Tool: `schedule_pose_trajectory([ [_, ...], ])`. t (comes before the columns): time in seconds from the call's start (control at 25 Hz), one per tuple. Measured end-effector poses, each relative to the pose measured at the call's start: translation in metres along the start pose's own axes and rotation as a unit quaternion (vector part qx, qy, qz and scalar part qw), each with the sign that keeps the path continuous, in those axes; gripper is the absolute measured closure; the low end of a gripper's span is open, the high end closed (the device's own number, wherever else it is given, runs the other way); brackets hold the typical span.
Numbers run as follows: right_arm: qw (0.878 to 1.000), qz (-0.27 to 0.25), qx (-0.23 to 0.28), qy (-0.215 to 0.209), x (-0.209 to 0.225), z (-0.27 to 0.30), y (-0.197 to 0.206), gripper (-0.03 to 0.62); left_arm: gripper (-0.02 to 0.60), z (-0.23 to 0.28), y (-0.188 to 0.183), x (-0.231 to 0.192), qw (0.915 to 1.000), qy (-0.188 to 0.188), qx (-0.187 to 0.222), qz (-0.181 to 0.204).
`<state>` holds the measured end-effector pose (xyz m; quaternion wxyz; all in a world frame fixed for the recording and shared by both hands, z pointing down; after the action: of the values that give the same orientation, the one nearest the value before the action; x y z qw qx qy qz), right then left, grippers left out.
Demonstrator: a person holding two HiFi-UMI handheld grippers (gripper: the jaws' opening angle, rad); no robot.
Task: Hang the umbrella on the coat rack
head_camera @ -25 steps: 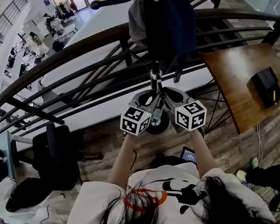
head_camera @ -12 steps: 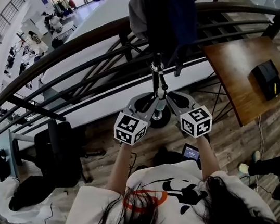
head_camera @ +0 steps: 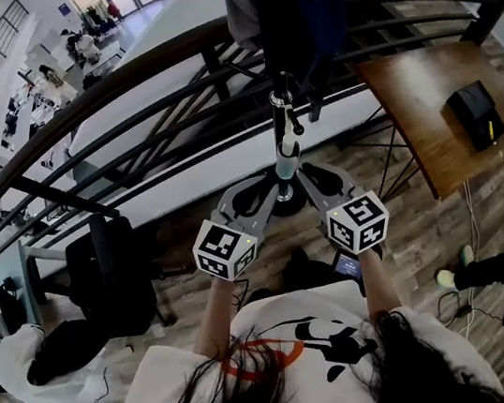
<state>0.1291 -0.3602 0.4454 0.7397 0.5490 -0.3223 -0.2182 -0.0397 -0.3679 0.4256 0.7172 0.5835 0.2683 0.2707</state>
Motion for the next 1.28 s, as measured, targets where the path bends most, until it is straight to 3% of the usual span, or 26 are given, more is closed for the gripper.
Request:
schedule_pose_trajectory([
  [0.68,1.000,0.011,-0.003,0.006,-0.143,-0.006,0.039,0.542,0.538,-0.143,0.037,0.003,0.9990,-0.013,-0.005,-0.044],
  [0.96,1.000,0.013,-0.013,0.026,-0.197,-0.031,0.060,0.543,0.538,-0.192,0.057,0.018,0.9964,-0.003,0.000,-0.085],
  [1.28,0.999,0.009,-0.017,0.028,-0.227,-0.049,0.062,0.546,0.537,-0.222,0.059,0.038,0.9982,0.001,-0.013,-0.059],
])
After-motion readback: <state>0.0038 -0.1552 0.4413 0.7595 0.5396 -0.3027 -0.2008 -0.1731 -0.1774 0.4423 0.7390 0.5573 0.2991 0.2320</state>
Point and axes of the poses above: the fingertips, and each gripper's own axes: z forward along the fingers, x to its right, y out of its underside, the point moved 8 cm from there along -z, backward along the fingers, and after that the axes turned 13 degrees about -y, right-handed, at the moved point
